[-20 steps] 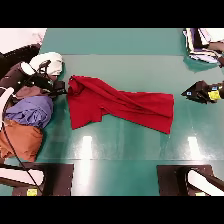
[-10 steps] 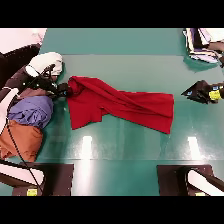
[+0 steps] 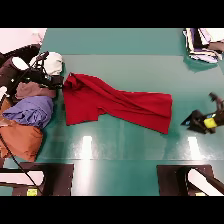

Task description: Fold the shirts.

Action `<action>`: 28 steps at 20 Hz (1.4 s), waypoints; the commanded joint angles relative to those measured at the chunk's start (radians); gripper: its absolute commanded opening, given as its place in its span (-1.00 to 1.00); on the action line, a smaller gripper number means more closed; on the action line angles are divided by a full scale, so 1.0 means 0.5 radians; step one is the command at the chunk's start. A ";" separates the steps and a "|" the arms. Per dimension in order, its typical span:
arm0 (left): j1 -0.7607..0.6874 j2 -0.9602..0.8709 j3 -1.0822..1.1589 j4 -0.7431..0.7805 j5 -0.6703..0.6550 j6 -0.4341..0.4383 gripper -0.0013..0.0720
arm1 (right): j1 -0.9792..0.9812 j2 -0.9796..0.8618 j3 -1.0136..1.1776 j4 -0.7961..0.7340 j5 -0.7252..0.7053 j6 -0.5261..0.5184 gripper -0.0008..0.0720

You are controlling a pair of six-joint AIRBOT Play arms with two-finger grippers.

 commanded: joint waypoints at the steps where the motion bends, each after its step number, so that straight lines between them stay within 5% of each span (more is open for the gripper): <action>1: 0.002 0.052 0.004 -0.018 -0.011 0.021 -0.90 | 0.035 0.022 -0.397 0.126 -0.192 0.008 0.25; 10: 0.002 0.052 0.004 -0.027 0.027 0.021 -0.90 | 0.422 -0.272 -0.327 0.377 -0.664 0.010 0.24; 13: 0.002 0.052 0.004 -0.027 0.029 0.021 -0.90 | 0.468 -0.326 -0.259 0.377 -0.665 0.010 -0.01; 16: 0.002 0.054 0.005 -0.027 0.015 0.014 -0.90 | 0.568 -0.359 -0.246 0.378 -0.653 -0.004 -0.93; 21: 0.002 0.331 0.005 -0.017 -0.056 -0.017 -0.90 | 0.635 -0.204 -0.068 0.373 -0.528 -0.024 -0.93; 28: 0.002 1.393 0.068 -0.018 0.181 -0.035 -0.90 | 0.341 0.361 0.991 0.362 -0.265 -0.035 -0.93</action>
